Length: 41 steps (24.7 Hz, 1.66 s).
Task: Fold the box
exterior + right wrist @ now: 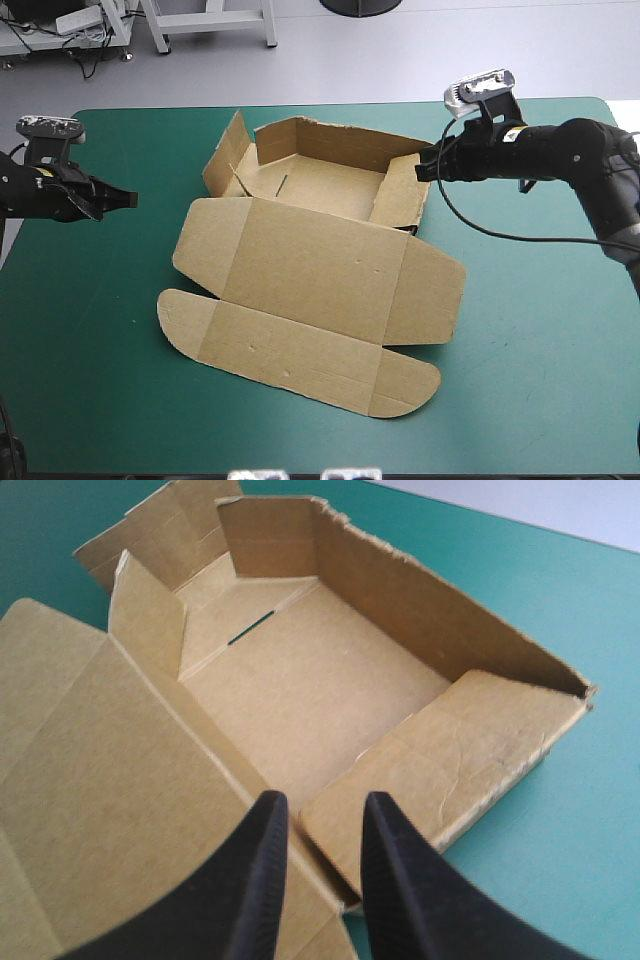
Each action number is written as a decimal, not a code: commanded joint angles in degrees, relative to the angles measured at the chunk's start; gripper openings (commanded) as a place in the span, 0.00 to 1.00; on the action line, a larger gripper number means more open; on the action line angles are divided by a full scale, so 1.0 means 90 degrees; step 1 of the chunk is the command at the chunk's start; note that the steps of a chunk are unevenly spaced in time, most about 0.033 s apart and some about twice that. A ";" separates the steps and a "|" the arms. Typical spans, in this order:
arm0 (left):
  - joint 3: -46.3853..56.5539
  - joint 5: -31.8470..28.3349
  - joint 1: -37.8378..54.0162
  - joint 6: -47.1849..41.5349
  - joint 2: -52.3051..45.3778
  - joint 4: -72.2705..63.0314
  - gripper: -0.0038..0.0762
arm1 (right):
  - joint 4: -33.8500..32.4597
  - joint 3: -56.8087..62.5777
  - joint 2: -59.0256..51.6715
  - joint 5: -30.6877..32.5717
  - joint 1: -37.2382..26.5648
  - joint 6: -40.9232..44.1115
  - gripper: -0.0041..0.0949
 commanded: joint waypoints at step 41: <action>-0.0151 0.0255 0.0004 0.0083 -0.0161 -0.0096 0.04 | -0.0204 -0.0212 0.2331 -0.1046 -0.0017 0.1837 0.50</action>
